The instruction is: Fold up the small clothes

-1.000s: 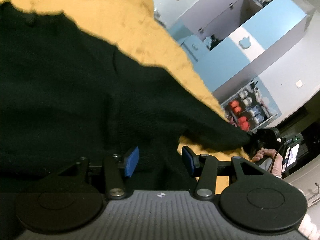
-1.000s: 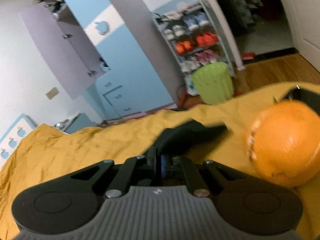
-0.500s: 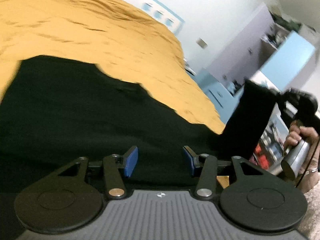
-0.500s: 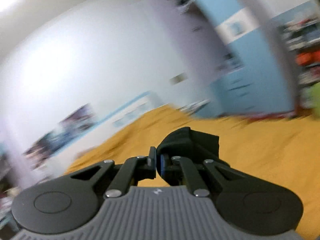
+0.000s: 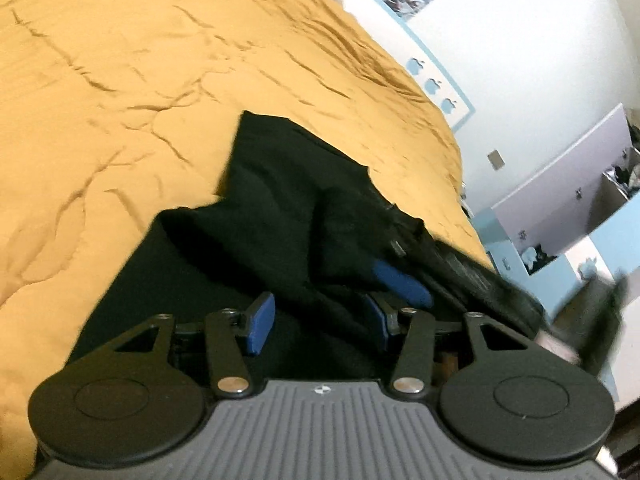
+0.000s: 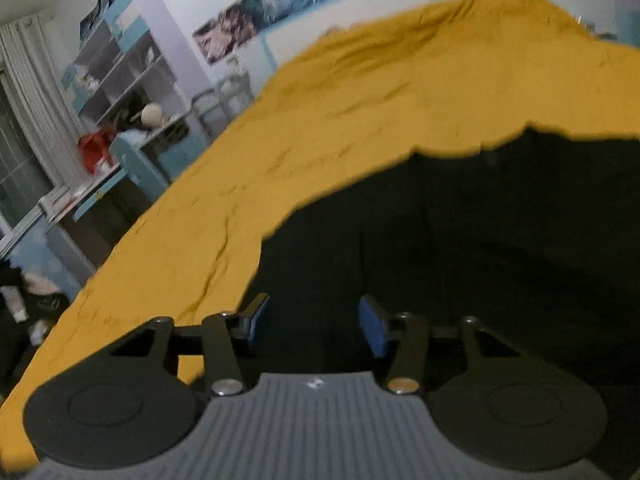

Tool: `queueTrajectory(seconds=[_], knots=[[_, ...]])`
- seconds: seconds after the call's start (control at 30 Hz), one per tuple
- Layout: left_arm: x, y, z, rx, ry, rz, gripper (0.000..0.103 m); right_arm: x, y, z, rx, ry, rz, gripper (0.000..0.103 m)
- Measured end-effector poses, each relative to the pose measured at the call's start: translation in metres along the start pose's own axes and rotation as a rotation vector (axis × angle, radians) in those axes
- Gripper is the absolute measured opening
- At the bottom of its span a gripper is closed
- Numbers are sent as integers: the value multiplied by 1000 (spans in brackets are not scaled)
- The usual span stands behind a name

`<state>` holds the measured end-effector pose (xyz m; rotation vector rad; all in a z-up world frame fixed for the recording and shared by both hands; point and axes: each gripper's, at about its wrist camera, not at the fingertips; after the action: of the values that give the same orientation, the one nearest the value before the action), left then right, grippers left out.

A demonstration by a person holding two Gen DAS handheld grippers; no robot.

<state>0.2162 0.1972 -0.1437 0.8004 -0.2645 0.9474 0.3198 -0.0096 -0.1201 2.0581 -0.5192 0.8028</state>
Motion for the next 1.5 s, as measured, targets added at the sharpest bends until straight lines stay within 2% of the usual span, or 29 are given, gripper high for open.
queueTrajectory(seconds=[0.07, 0.13, 0.2, 0.27, 0.3, 0.37, 0.43, 0.6, 0.73, 0.83, 0.9, 0.93, 0.97, 1.0, 1.03, 1.07, 1.17, 1.3, 1.4, 1.5], knots=[[3, -5, -1, -3, 10, 2, 56, 0, 21, 11, 3, 1, 19, 51], [5, -13, -1, 2, 3, 0, 56, 10, 54, 32, -38, 0, 74, 57], [9, -21, 5, 24, -27, 0, 57, 18, 89, 64, -82, -36, 130, 62], [10, -29, 12, 23, -65, 16, 57, 28, 116, 98, -126, -89, 149, 62], [11, -35, 20, 46, -107, 16, 57, 31, 130, 116, -162, -132, 161, 62], [10, -48, 40, 93, -229, 15, 57, 32, 148, 144, -215, -186, 181, 63], [4, -64, 68, 146, -410, 19, 57, 27, 160, 164, -259, -221, 191, 63], [-26, -97, 117, 264, -841, 13, 57, 9, 172, 196, -252, -295, 154, 64], [-44, -122, 130, 294, -990, -39, 57, 10, 161, 198, -224, -312, 139, 64], [-57, -136, 134, 332, -1117, -51, 57, 14, 153, 195, -213, -298, 143, 64], [-62, -144, 134, 345, -1162, -55, 57, 14, 149, 193, -217, -290, 143, 64], [-61, -148, 133, 346, -1162, -62, 56, 15, 146, 195, -215, -295, 139, 64], [-60, -150, 133, 339, -1153, -69, 45, 16, 145, 196, -214, -302, 137, 64], [-59, -150, 132, 317, -1131, -78, 39, 15, 146, 197, -214, -311, 135, 64], [-58, -149, 132, 301, -1104, -78, 21, 15, 146, 198, -216, -316, 132, 64], [-55, -146, 131, 293, -1080, -71, 7, 14, 146, 199, -222, -320, 130, 64], [-41, -121, 128, 271, -956, 51, 5, 14, 148, 201, -232, -327, 125, 64], [-10, -69, 100, 254, -646, 192, 4, 14, 154, 206, -248, -338, 133, 64], [10, -53, 59, 275, -414, 185, 4, 11, 159, 211, -248, -371, 135, 64], [14, -50, 16, 321, -245, 157, 4, 6, 162, 217, -255, -420, 132, 64]])
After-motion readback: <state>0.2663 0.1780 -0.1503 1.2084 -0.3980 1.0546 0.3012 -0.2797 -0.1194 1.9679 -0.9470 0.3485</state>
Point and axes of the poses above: each gripper's, at about its wrist camera, not at the fingertips, and y roughly against the way its jaws point, z to its right, x to its top, and after that the axes turned 3 degrees about -y, right-handed
